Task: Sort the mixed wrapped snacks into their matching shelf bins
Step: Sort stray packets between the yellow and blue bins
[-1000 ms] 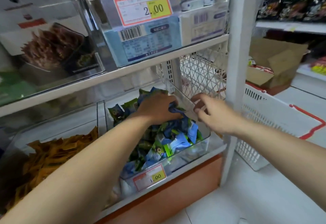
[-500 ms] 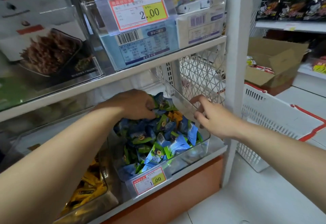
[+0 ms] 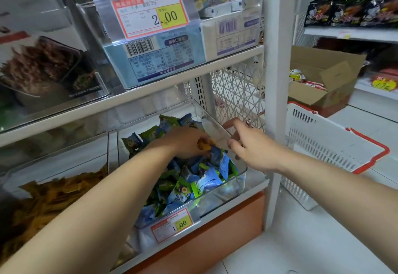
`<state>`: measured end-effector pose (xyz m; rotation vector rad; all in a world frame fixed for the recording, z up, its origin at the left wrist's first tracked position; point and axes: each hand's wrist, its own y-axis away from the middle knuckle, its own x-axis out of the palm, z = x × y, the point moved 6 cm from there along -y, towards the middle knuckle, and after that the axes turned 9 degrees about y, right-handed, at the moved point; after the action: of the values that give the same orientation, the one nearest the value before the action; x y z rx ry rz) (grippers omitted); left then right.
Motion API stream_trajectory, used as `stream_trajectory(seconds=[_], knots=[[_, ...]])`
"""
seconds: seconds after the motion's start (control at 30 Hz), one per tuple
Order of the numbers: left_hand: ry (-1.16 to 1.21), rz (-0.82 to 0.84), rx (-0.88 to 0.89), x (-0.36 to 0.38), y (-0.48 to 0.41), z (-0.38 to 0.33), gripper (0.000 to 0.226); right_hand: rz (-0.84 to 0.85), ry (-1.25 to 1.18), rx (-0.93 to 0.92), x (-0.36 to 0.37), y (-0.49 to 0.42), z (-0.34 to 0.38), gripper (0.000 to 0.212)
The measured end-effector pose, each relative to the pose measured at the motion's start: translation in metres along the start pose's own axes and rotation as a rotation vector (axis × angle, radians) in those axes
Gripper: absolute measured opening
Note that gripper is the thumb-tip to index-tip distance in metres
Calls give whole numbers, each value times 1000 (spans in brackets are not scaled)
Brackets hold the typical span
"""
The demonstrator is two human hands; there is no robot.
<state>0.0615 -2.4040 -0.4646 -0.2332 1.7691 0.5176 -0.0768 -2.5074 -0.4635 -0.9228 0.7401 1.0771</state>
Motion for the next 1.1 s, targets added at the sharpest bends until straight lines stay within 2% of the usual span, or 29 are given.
stream_trajectory(seconds=[0.07, 0.13, 0.2, 0.3, 0.4, 0.5, 0.6, 0.7, 0.8, 0.9, 1.1], knots=[[31, -10, 35, 3, 4, 1, 18, -2, 1, -1, -1, 1, 1, 25], [109, -58, 36, 4, 8, 4, 18, 1, -2, 8, -2, 1, 2, 27], [233, -146, 20, -6, 16, 7, 22, 17, 10, 21, -3, 1, 4, 30], [433, -330, 22, -34, 34, 11, 15, 28, 96, 47, -11, 1, 7, 38], [567, -457, 9, -57, 54, 14, 15, -117, 179, 51, -31, -1, 20, 47], [777, -488, 9, -63, 73, 10, 18, -233, 91, -7, -48, 0, 46, 62], [1010, -473, 68, -57, 86, -4, 14, -187, -30, -62, -45, -1, 72, 76], [1222, -487, 80, -48, 92, -15, 14, -101, -185, -95, -30, -5, 86, 63], [1384, -519, 42, -40, 91, -21, 15, -114, -469, 10, -25, -6, 84, 39], [1505, -552, 22, -34, 91, -28, 19, -46, -718, 97, -18, -6, 80, 29], [1746, -610, -42, -24, 84, -40, 44, -1, -896, 115, -29, -3, 64, 34]])
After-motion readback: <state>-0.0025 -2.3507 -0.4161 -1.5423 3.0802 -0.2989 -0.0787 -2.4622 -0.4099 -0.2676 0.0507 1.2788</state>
